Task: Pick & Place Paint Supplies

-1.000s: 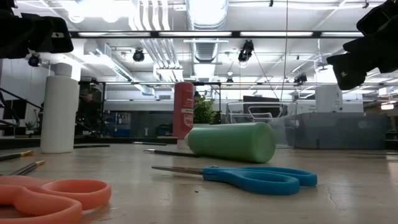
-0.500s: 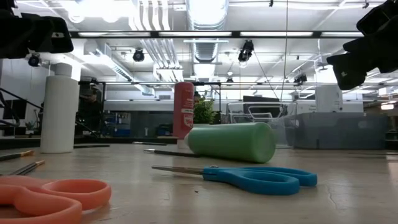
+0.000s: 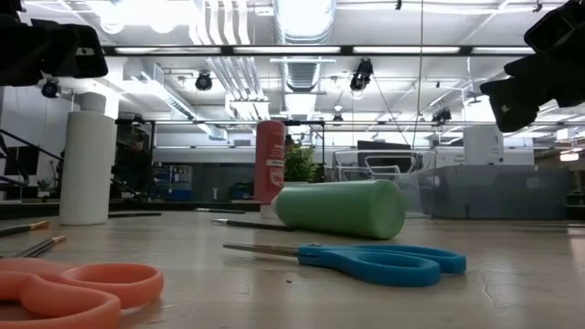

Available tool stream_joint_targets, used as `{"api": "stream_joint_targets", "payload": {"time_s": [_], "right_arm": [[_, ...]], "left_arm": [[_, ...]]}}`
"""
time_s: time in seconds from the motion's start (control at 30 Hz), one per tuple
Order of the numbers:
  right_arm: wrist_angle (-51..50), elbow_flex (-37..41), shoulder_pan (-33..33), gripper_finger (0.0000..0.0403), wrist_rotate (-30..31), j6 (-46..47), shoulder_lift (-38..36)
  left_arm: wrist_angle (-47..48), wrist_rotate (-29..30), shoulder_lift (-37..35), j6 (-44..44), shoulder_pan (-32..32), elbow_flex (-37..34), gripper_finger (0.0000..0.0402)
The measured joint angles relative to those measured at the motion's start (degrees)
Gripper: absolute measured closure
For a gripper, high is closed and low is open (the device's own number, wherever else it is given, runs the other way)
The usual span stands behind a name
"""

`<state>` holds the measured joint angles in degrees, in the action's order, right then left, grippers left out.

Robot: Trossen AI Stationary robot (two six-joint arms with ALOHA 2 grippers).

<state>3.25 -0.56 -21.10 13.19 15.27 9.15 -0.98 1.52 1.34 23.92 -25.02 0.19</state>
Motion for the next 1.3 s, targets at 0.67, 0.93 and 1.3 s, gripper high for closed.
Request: {"api": "stream_joint_targets", "payload": {"time_s": [0.67, 0.93, 1.3], "right_arm": [[8.97, 0.00, 0.02, 0.0235, 0.48, 7.94, 0.02], [8.47, -0.45, 0.00, 0.0235, 2.66, 13.15, 1.50], [-16.37, -20.39, 0.00, 0.0235, 8.28, 23.11, 19.26]], "left_arm": [[0.00, 0.00, 0.00, 0.01, 0.02, -0.02, 0.0284], [0.00, -0.02, 0.00, 0.01, 0.02, -0.02, 0.0284], [0.00, 0.00, 0.00, 0.02, 0.01, -0.01, 0.0284]]}}
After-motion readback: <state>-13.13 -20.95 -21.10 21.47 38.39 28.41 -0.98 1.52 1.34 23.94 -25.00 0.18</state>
